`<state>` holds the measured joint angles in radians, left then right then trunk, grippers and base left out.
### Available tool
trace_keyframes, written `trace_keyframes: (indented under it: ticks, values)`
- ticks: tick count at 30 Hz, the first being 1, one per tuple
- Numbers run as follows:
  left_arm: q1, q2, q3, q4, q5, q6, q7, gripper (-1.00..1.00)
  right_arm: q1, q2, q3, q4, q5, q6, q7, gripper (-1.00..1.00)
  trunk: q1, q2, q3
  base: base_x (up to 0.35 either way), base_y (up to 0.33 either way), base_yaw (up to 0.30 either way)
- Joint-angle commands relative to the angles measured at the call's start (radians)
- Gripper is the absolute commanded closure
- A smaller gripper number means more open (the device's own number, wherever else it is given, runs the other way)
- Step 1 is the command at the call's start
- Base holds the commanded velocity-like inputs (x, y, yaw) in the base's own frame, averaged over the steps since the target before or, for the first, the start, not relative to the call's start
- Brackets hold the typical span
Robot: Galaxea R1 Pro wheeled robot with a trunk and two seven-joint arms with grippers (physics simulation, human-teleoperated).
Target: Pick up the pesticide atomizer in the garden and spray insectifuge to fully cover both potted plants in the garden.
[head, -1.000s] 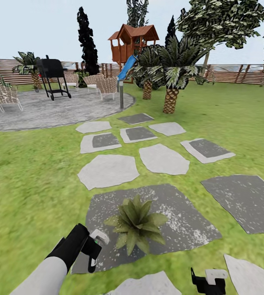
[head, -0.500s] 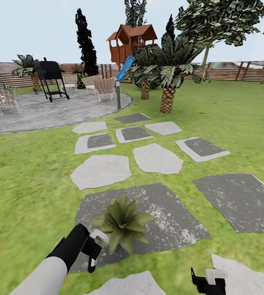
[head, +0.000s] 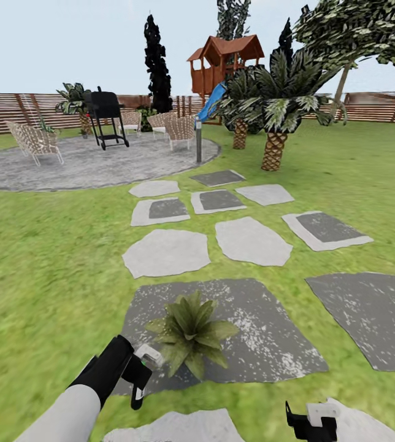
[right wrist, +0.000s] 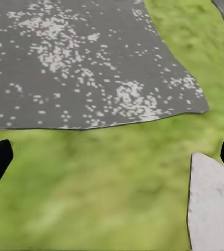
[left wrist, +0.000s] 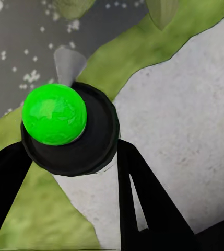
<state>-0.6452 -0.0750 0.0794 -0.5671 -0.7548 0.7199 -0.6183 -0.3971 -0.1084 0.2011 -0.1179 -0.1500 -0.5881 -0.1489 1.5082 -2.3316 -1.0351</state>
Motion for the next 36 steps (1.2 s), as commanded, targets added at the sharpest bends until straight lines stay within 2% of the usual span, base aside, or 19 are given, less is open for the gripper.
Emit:
trace_keyframes:
  ticks: [1, 6, 14, 26, 31, 36]
  values:
    - [-0.001, -0.002, 0.008, 0.002, -0.011, 0.002, -0.009, 1.00, 0.000, 0.000, 0.009, 0.000, -0.009, -0.003, -0.003, -1.00, 0.000, 0.000, -0.001, 0.000, 0.000, 0.276]
    - [-0.001, -0.003, 0.007, 0.010, -0.012, 0.002, -0.009, 1.00, 0.000, 0.000, 0.009, 0.000, -0.009, -0.003, -0.003, -1.00, 0.000, 0.000, -0.001, 0.018, -0.014, 0.148]
    - [-0.001, -0.003, 0.006, 0.010, -0.012, 0.001, -0.009, 1.00, 0.000, 0.000, 0.009, 0.000, -0.010, -0.003, -0.003, -1.00, 0.000, 0.000, -0.001, 0.156, -0.209, 0.034]
    - [-0.001, -0.002, 0.006, 0.009, -0.013, 0.002, -0.008, 1.00, 0.000, 0.000, 0.009, 0.000, -0.008, -0.003, -0.003, -1.00, 0.000, 0.000, -0.001, 0.144, -0.215, 0.262]
    - [-0.001, -0.001, 0.006, -0.001, -0.014, 0.003, -0.008, 1.00, 0.000, 0.000, 0.009, 0.000, -0.008, -0.003, -0.003, -1.00, 0.000, 0.000, -0.001, -0.003, -0.016, 0.107]
    - [-0.001, -0.002, 0.006, -0.001, -0.012, 0.001, -0.008, 1.00, 0.000, 0.000, 0.009, 0.000, -0.008, -0.003, -0.003, -1.00, 0.000, 0.000, -0.001, -0.286, -0.001, 0.003]
